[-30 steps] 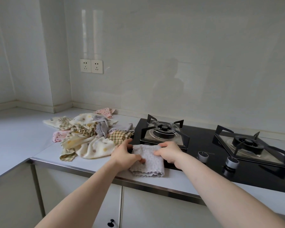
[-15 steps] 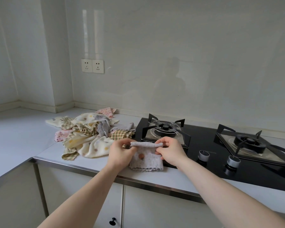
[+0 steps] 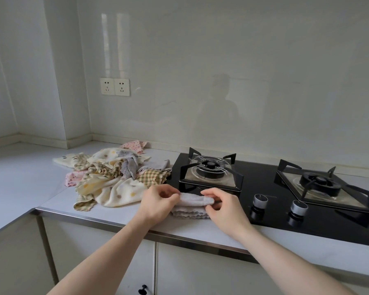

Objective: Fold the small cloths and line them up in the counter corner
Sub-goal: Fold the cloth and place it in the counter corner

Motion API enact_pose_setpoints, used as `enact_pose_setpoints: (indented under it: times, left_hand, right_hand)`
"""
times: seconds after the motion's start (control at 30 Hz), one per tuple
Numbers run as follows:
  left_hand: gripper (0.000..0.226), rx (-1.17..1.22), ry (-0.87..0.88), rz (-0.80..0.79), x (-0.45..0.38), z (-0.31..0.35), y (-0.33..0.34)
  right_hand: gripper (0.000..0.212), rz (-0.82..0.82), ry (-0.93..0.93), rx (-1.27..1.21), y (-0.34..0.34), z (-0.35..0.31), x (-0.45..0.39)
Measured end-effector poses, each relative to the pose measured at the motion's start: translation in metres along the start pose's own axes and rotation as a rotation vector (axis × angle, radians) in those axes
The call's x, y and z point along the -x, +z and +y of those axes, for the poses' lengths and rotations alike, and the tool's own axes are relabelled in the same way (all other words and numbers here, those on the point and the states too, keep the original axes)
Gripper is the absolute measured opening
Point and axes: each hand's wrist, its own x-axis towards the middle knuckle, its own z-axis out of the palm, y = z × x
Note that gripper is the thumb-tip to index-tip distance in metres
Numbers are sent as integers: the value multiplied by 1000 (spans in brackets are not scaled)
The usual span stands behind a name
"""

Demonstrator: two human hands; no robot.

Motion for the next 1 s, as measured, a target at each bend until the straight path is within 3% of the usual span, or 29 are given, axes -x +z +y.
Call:
enact_pose_setpoints:
  times: [0.2,0.5,0.63,0.8,0.93,1.0]
  left_hand:
    - [19,-74,12,14,-2,-3,4]
    - [26,-184,38,104,-3,-8,7]
    - [43,-280,-10,-14,-5,-14,7]
    - [40,-312,-16,-62,-6,-12,6]
    - [28,-167,-16,-86,-3,-12,3]
    - [19,-101,-1,-117,-1,-8,2]
  right_hand:
    - [26,58,-148,75,6,7,4]
    - [15,16,-80,154,7,4,6]
    - [25,43,-11,112,6,7,6]
    - [14,71,-31,157,5,10,4]
    - [58,18,4,311,6,7,4]
    - [57,-25,-5,346,6,3,4]
